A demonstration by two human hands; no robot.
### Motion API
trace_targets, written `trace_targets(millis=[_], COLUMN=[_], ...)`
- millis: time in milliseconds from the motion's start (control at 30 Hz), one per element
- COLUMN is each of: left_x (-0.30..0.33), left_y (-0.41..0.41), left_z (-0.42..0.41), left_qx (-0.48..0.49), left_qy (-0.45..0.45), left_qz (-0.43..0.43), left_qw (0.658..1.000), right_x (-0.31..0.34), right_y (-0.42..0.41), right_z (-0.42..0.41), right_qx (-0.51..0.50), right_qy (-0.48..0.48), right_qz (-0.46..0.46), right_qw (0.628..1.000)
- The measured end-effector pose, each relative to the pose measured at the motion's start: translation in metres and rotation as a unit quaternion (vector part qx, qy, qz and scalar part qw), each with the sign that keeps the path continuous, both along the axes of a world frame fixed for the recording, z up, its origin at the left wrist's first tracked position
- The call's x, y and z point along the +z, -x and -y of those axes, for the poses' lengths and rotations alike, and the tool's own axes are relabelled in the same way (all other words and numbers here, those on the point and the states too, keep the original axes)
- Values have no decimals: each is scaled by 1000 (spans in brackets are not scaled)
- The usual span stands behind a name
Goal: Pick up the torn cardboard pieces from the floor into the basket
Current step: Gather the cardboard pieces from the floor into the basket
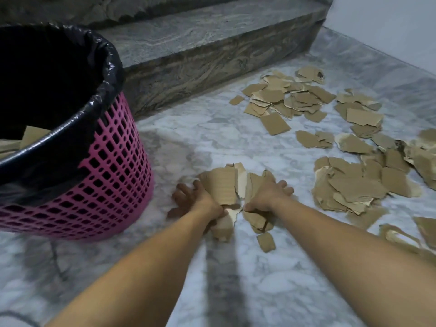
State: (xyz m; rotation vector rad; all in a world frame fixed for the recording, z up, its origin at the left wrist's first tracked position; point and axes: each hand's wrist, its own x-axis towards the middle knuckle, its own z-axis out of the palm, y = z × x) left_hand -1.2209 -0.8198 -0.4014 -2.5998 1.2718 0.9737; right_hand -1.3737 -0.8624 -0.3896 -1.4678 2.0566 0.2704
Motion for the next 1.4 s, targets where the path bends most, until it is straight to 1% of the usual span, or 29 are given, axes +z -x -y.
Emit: trace_targets(millis=[67, 100, 167, 267, 367, 433, 500, 600, 633, 700, 767, 867, 1033, 1133, 1200, 1300, 1400], left_x=[-4, -6, -9, -11, -6, 2, 7, 2, 0, -3, -3, -4, 0, 1, 0, -2, 0], left_y=[-1, -2, -2, -1, -3, -7, -12, -14, -12, -10, -11, -13, -13, -10, -11, -18, -23], left_z=[-1, -2, 0, 1, 6, 15, 27, 35, 35, 35, 35, 35, 32, 28, 23, 12, 2], left_qx=[2, 4, 10, 7, 0, -3, -25, -126, -154, -175, -171, -143, -105, -73, -61, -58, -58], left_qy=[31, 49, 77, 101, 92, 88, 104, 87, 82, 95, 105, 99, 113, 148, 156, 169, 189], left_qz=[26, 23, -7, -64, -120, -138, -127, -87, -65, -28, -36, -74, -100, -120, -144, -172, -201], left_qw=[999, 999, 997, 993, 989, 986, 986, 984, 983, 980, 979, 982, 983, 979, 975, 969, 960], right_x=[-4, -7, -8, -10, -8, -5, 1, 6, 7, 9, 9, -1, -4, 0, 4, 13, 21], right_y=[-3, -3, -1, 5, 11, 18, 20, 15, 12, 5, -3, -11, -13, -17, -18, -20, -19], right_z=[-7, -9, -11, -11, -7, 2, 12, 22, 24, 26, 25, 24, 25, 22, 21, 17, 14], right_qx=[-37, -56, -86, -86, -101, -116, -105, -80, -63, -20, -3, -21, -31, -38, -60, -106, -113], right_qy=[27, 36, 58, 76, 72, 68, 69, 78, 78, 60, 57, 59, 71, 43, 21, -24, -40], right_qz=[15, 35, 75, 112, 154, 181, 193, 204, 187, 113, 66, 78, 164, 202, 230, 292, 312], right_qw=[999, 997, 992, 987, 980, 974, 973, 973, 977, 992, 996, 995, 983, 978, 971, 950, 943])
